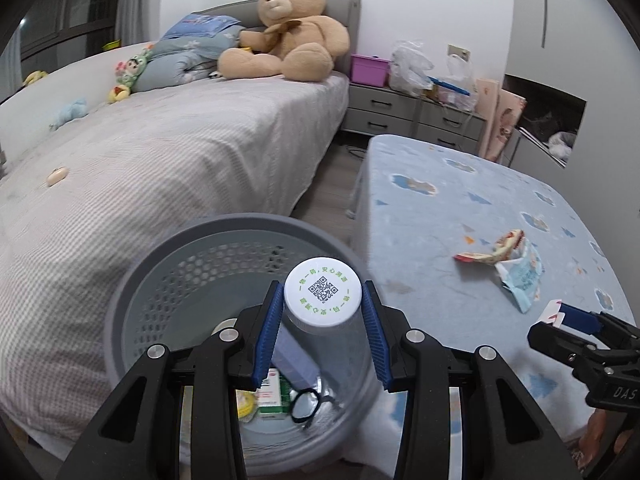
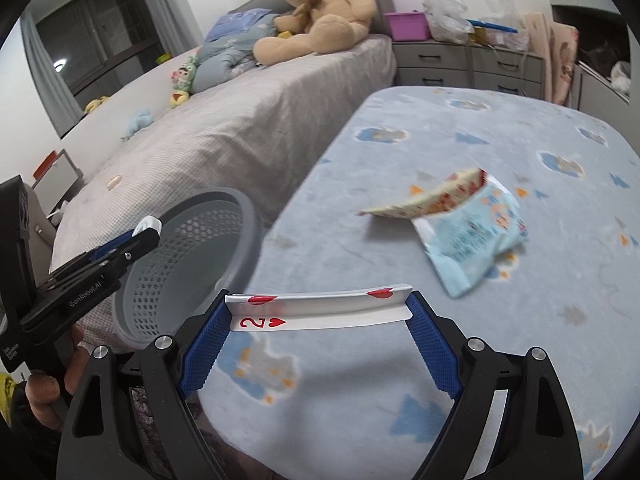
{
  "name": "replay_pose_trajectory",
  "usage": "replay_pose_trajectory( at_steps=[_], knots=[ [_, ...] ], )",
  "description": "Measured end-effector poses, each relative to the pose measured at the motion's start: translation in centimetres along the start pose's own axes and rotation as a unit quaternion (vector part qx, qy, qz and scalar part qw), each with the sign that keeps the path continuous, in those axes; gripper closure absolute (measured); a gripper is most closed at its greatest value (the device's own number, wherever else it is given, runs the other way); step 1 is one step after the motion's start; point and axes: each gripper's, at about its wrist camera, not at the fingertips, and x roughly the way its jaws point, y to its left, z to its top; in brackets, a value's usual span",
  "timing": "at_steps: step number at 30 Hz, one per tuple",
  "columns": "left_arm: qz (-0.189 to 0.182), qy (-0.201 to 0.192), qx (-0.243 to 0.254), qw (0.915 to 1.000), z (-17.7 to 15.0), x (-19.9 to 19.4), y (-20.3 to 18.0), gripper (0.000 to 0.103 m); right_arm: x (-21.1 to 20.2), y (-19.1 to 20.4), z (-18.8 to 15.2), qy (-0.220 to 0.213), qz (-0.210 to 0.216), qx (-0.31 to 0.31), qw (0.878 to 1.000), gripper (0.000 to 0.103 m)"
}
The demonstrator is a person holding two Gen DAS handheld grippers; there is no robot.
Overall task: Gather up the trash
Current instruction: 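Carry card and cap over the wastebasket and open both tools to drop them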
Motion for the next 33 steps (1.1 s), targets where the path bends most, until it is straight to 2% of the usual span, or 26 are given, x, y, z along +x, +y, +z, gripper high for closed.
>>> replay_pose_trajectory(
  at_steps=[12, 18, 23, 33],
  knots=[
    [0.041, 0.017, -0.053, 0.9976, -0.4, 0.4, 5.7, 0.064, 4.4, 7.0, 3.5, 0.011, 0.057, -0.062, 0.996, 0.019],
    [0.052, 0.019, -0.081, 0.9952, -0.3, 0.5, 8.0, 0.064, 6.9, 9.3, 4.7, 0.016, 0.094, -0.071, 0.993, 0.019],
    [0.062, 0.028, -0.080, 0.9945, -0.3, 1.4, 8.4, 0.064, 8.4, 10.2, 4.1, 0.028, 0.101, -0.086, 0.991, 0.019],
    [0.082, 0.048, -0.072, 0.9929, -0.5, 3.1, 8.6, 0.064, 9.7, 9.2, 4.3, 0.038, 0.106, -0.077, 0.991, 0.019]
  ],
)
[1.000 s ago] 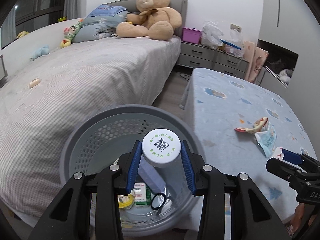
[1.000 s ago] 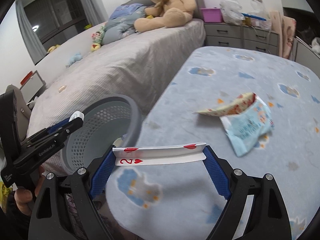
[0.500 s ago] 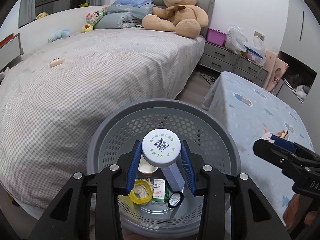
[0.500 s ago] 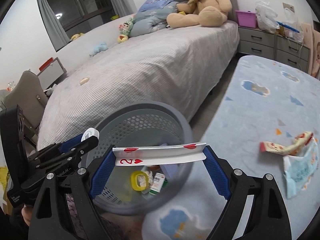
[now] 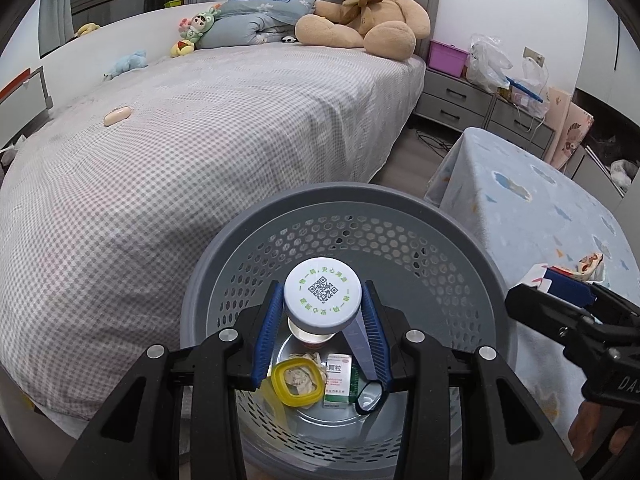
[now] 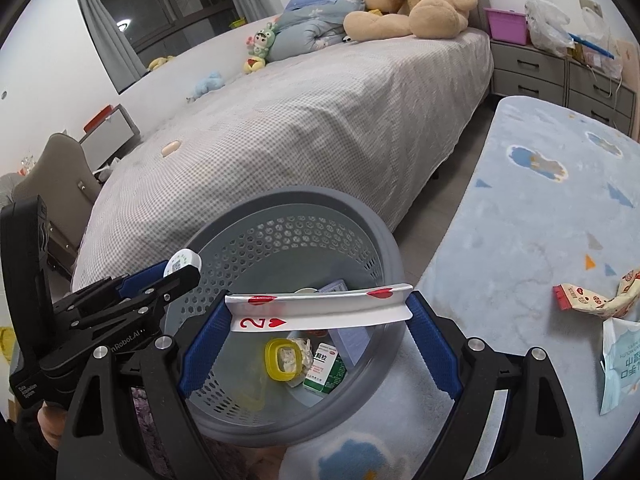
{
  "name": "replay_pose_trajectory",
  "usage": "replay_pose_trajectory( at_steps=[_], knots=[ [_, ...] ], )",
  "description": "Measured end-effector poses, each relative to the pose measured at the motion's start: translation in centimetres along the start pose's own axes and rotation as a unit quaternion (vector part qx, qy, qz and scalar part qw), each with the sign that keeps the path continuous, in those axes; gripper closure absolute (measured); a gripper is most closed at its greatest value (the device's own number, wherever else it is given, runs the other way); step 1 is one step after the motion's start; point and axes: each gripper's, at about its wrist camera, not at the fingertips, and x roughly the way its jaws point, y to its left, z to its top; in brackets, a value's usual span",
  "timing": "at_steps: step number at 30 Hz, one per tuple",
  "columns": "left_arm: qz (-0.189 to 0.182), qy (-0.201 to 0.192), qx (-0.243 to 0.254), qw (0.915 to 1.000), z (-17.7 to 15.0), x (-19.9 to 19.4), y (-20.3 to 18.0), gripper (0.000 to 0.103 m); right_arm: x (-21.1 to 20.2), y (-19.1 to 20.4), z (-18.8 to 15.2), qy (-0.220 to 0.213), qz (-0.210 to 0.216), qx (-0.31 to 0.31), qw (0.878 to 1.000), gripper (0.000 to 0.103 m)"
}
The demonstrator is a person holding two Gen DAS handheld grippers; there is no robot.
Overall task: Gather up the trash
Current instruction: 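Carry card and cap over the wastebasket and open both tools to drop them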
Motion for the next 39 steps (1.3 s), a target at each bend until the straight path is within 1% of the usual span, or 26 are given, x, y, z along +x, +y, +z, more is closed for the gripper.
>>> replay_pose_trajectory(
  at_steps=[6, 8, 9, 10, 13, 23, 39],
  knots=[
    [0.005, -0.001, -0.001, 1.0000, -0.2, -0.1, 0.3, 0.064, 0.2, 0.5, 0.0, 0.003, 0.002, -0.009, 1.000, 0.018],
    [0.007, -0.002, -0.004, 1.0000, -0.3, -0.2, 0.5, 0.057, 0.1, 0.7, 0.0, 0.000, 0.005, -0.011, 1.000, 0.017],
    [0.011, -0.003, -0.005, 0.9999, -0.3, -0.2, 0.5, 0.045, 0.1, 0.7, 0.0, -0.001, 0.010, -0.010, 1.000, 0.014],
    [0.016, -0.007, -0.008, 0.9998, -0.3, -0.3, 0.6, 0.039, 0.0, 0.7, 0.0, -0.004, 0.014, -0.009, 1.000, 0.013],
    [0.019, -0.011, -0.015, 0.9996, -0.3, -0.6, 1.1, 0.037, -0.3, 0.8, 0.1, -0.010, 0.010, -0.008, 1.000, 0.012],
    [0.025, -0.012, -0.015, 0.9995, -0.4, -0.8, 1.3, 0.036, 0.0, 0.8, -0.1, -0.005, 0.004, -0.006, 1.000, 0.012],
    [0.024, -0.014, -0.013, 0.9995, -0.4, -0.8, 1.2, 0.036, 0.1, 0.9, -0.5, -0.001, 0.002, -0.009, 1.000, 0.012]
  ],
)
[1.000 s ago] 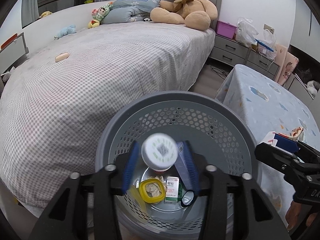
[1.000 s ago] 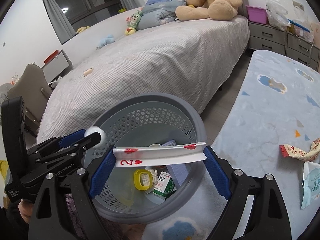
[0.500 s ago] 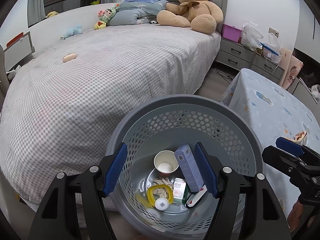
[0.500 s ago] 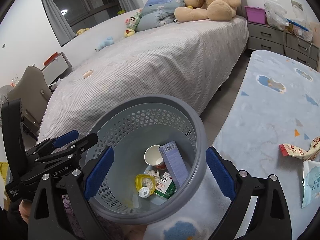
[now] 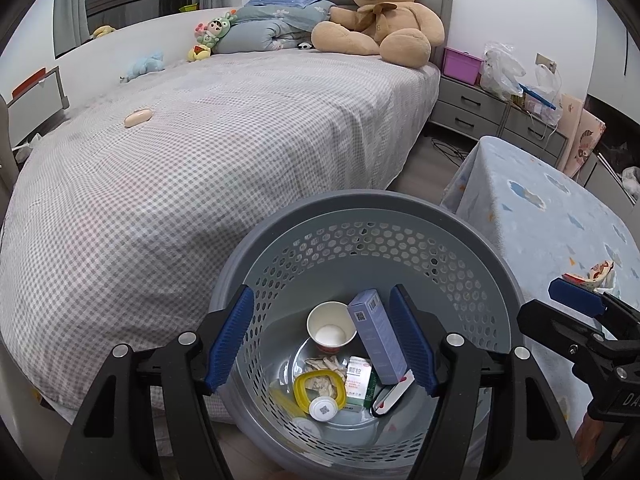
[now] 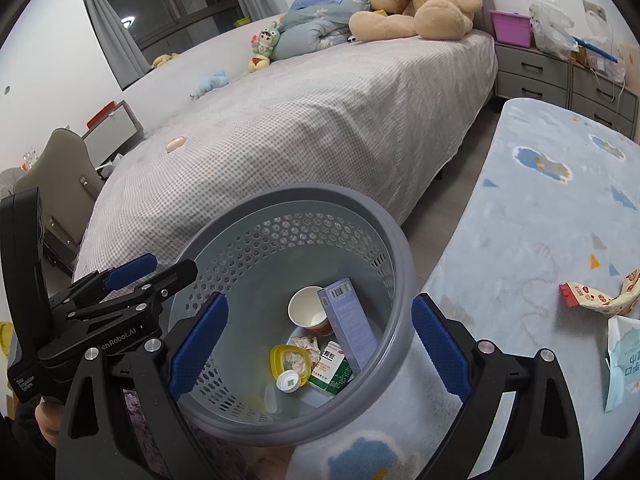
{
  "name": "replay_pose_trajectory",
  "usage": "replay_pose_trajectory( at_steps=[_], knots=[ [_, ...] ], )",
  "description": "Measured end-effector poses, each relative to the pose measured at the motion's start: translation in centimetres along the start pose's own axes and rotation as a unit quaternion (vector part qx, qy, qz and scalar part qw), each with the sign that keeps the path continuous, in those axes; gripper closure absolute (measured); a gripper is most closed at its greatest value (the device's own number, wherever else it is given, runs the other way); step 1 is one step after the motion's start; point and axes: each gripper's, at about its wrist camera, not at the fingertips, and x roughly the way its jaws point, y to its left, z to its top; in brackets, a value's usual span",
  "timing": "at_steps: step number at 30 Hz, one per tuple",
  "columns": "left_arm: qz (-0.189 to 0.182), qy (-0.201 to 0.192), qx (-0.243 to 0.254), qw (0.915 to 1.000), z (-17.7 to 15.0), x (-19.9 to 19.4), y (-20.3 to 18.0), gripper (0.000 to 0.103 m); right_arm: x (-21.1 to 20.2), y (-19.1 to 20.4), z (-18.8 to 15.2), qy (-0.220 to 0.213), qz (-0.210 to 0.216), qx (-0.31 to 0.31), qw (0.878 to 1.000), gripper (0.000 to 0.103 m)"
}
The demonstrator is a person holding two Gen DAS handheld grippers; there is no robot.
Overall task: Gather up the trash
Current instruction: 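Carry card and cap over the wastebasket and open both tools to drop them, then move both tools back from the wastebasket toward the wrapper and wipe pack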
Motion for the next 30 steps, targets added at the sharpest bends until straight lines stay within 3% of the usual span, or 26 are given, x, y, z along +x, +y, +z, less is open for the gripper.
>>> replay_pose_trajectory(
  at_steps=[8, 13, 30],
  knots=[
    [-0.003, -0.002, 0.007, 1.0000, 0.1, 0.0, -0.6, 0.036, -0.7, -0.2, -0.3, -0.002, -0.007, 0.002, 1.000, 0.012],
    [-0.005, -0.006, 0.016, 0.9998, 0.1, -0.3, -1.3, 0.030, -1.2, -0.6, -0.7, -0.001, -0.016, 0.006, 1.000, 0.012],
    [-0.040, -0.022, 0.054, 0.9975, -0.5, -1.9, -6.3, 0.027, -6.7, -5.2, -4.4, -0.020, -0.088, 0.061, 0.994, 0.012]
  ],
)
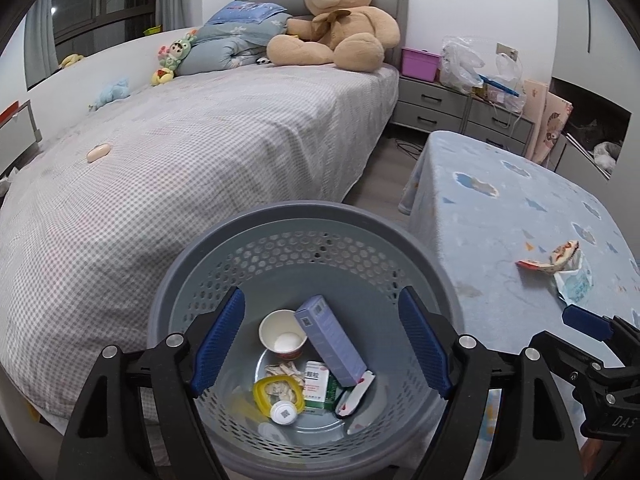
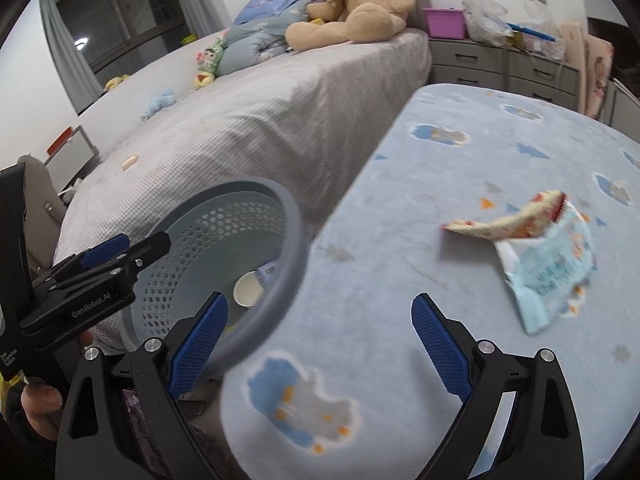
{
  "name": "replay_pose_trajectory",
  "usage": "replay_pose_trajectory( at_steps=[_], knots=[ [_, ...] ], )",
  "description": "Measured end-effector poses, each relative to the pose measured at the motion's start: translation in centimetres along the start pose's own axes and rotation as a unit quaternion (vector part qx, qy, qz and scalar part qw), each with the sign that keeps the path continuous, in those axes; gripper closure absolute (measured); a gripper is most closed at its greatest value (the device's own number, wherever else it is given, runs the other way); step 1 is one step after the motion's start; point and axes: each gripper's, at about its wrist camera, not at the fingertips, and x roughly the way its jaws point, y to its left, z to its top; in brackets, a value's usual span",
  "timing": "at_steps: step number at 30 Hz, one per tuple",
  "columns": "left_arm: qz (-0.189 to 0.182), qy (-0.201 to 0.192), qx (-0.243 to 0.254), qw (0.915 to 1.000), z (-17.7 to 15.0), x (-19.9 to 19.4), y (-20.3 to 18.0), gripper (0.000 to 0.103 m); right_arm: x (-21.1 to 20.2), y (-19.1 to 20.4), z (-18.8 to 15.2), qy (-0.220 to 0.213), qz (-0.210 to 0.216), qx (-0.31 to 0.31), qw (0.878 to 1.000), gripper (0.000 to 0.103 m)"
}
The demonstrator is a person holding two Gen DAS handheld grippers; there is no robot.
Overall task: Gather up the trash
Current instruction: 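Move both tools back from the wastebasket toward the wrapper and wipe pack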
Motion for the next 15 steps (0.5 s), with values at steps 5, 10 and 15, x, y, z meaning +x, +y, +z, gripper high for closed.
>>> replay_pose_trajectory(
  at_steps=[5, 10, 15],
  knots=[
    [-0.017, -0.004, 0.018, 0.9997, -0.1, -0.4, -2.5, 0.026, -2.0, -3.1, -1.3, -0.012, -0.034, 0.034, 0.999, 0.012],
    [-0.039, -0.005, 0.032, 0.9987, 0.0, -0.5, -5.2, 0.026, -3.3, -6.1, -2.0, -0.019, -0.067, 0.065, 0.995, 0.012],
    [-0.061, -0.003, 0.047, 0.9970, 0.2, -0.5, -8.2, 0.026, -3.8, -9.0, -2.3, -0.023, -0.104, 0.088, 0.990, 0.012]
  ],
)
